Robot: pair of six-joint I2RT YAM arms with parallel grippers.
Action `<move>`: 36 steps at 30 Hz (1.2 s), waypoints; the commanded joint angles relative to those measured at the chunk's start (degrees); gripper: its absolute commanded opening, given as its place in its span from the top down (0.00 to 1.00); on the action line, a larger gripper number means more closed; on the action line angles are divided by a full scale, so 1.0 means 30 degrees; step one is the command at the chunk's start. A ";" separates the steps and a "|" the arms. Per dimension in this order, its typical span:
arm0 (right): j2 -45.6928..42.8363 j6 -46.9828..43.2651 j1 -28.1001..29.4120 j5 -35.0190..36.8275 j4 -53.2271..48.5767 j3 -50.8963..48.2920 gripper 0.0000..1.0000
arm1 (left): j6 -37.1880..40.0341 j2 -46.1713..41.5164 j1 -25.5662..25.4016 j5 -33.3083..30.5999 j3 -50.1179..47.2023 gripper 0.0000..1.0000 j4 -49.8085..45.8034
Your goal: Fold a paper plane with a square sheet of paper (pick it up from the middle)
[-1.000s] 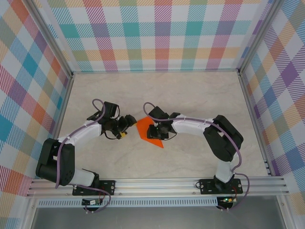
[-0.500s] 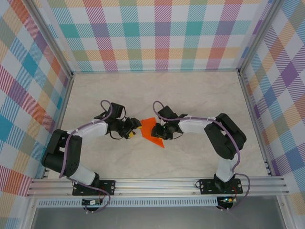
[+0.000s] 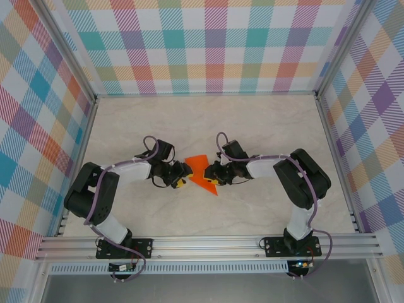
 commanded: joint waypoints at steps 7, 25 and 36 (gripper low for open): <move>0.0407 0.0494 -0.0446 -0.0873 0.0770 -0.0556 0.66 | -0.0167 0.0832 -0.0323 0.0506 0.0475 0.63 0.1116; -0.0013 -0.0180 -0.0893 -0.2007 0.1669 -0.0772 0.61 | -0.1164 0.1768 -0.0414 0.2289 0.0222 0.84 0.4210; -0.5294 -0.7804 0.0327 0.4528 -0.1956 -0.1108 0.38 | -0.2061 0.1608 -0.0793 0.1761 0.0929 0.98 0.3011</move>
